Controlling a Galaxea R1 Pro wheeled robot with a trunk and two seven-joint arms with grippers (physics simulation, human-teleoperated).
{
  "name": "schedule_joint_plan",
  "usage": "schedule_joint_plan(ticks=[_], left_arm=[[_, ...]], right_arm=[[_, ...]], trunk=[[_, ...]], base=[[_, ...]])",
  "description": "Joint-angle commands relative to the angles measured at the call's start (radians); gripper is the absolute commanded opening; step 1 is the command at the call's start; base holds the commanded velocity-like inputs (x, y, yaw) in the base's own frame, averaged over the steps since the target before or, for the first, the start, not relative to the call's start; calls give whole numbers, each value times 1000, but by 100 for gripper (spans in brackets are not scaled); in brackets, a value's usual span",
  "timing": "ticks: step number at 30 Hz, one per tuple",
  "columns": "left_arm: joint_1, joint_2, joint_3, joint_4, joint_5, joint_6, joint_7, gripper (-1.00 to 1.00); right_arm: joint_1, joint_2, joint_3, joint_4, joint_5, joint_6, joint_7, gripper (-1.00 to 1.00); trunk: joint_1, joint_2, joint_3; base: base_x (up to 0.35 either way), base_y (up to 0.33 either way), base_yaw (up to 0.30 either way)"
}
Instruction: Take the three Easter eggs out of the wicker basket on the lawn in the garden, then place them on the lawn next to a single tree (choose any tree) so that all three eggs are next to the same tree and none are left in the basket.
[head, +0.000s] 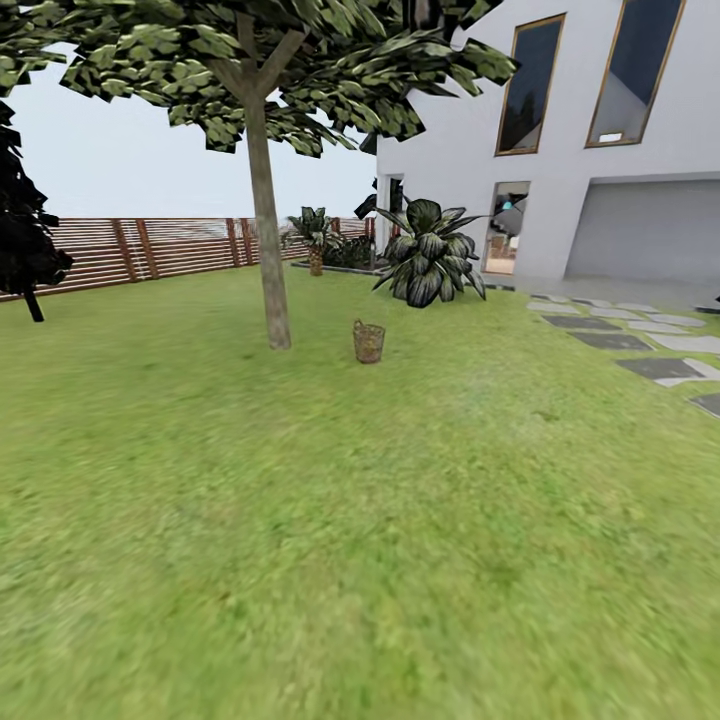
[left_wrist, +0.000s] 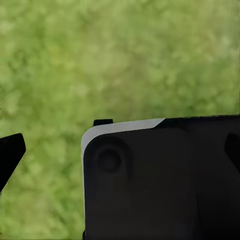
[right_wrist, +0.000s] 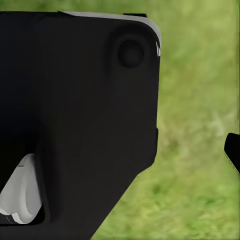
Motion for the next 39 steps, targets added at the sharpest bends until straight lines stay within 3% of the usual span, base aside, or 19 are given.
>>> schedule_joint_plan(ticks=[1,15,24,31,39], left_arm=[[-1,0,-2,1,-1,-3,-2,100],[-1,0,-2,1,-1,-3,-2,100],[-1,0,-2,1,-1,-3,-2,100],[-1,0,-2,1,-1,-3,-2,100],[-1,0,-2,1,-1,-3,-2,100]], right_arm=[[0,0,-1,-1,1,-2,0,100],[0,0,-1,-9,0,-2,0,100],[0,13,0,-1,-5,-2,0,100],[0,44,2,1,-5,-2,3,100],[0,48,0,-2,-6,-2,2,100]], trunk=[[1,-1,-1],[1,-1,-1],[1,-1,-1],[1,-1,-1],[1,-1,-1]], base=[[318,0,0],[318,0,0],[315,75,0],[292,155,0],[285,166,0]])
